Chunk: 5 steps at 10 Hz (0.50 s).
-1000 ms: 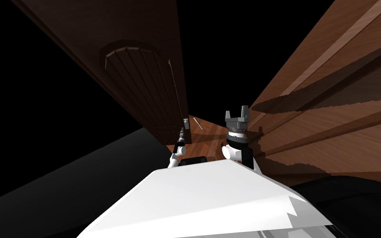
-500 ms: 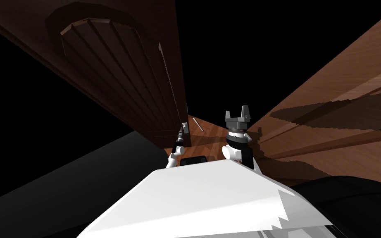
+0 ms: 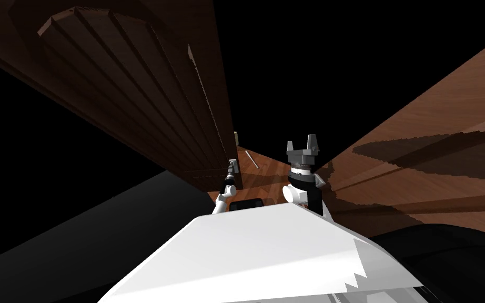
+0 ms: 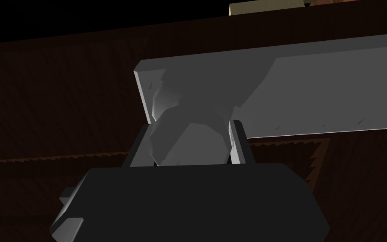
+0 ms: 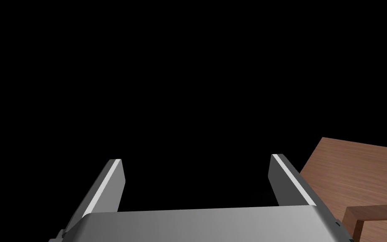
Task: Push the door open
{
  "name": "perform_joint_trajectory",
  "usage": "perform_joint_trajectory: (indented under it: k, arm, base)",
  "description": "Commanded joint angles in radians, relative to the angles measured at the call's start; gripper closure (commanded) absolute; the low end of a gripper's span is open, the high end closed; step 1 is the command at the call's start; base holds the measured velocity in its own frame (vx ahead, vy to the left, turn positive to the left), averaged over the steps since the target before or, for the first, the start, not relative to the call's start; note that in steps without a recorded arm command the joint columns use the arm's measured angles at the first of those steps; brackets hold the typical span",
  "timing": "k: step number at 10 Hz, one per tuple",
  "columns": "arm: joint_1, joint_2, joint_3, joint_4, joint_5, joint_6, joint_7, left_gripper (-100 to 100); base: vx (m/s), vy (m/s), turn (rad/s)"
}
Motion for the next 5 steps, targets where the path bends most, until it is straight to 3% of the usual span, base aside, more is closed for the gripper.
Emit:
perform_joint_trajectory:
  k: [1,4,5]
  arm:
    - [0.003,0.001,0.0,0.002,0.0,0.001,0.0,100]
    - [0.003,0.001,0.0,0.002,0.0,0.001,0.0,100]
    - [0.012,0.02,-0.026,-0.002,0.03,-0.009,-0.03,100]
  base:
    - [-0.026,0.009,-0.009]
    - [-0.01,0.002,0.001]
    - [0.092,-0.042,0.164]
